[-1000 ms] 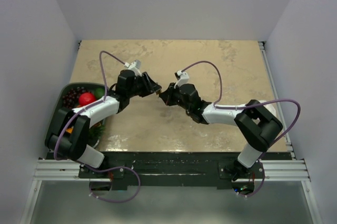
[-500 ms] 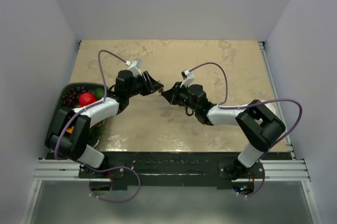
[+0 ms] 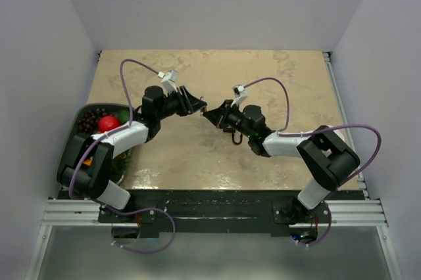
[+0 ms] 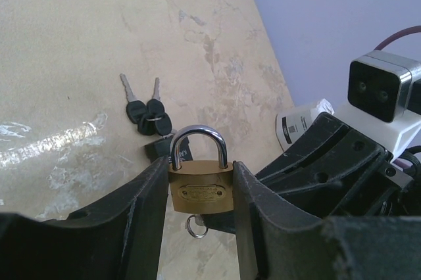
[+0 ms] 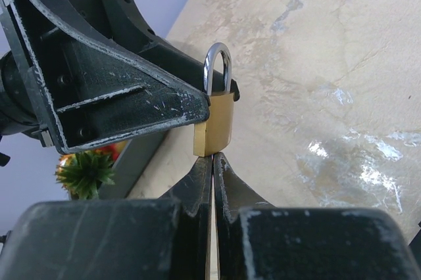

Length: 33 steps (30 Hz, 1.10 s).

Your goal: Unlock with the key

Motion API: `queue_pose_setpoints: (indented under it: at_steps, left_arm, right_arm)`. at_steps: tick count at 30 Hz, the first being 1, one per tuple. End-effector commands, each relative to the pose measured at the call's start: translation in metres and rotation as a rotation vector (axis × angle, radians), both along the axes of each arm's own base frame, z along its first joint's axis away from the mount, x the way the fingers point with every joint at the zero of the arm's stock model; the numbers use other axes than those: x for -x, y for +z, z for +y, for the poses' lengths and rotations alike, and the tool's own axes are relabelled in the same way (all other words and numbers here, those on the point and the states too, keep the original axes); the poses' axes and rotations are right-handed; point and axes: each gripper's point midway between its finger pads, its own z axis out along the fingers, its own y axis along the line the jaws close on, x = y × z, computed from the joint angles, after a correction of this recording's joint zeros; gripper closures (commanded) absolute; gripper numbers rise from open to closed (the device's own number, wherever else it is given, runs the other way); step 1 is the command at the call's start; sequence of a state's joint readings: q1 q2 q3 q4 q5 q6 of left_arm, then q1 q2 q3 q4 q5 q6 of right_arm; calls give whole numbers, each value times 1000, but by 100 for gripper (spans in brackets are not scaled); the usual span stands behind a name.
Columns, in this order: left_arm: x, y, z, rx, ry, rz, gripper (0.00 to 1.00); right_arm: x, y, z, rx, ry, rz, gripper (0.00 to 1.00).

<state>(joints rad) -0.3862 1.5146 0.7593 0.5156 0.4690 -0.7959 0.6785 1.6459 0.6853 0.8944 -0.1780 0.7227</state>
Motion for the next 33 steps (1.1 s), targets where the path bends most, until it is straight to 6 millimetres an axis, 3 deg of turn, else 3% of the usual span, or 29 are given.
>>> queue_pose_setpoints:
  at_steps: [1,16,33]
  left_arm:
    - [19,41,-25,92,-172,-108,100]
    - [30,57,-32,135,-245,-167,100]
    - [58,87,-51,185,-385,-279,100]
  right_arm:
    - [5,45,4,-101,32,-103,100]
    - [6,53,-2,-144,42,-130,100]
    - [11,81,-7,-197,60,-199,100]
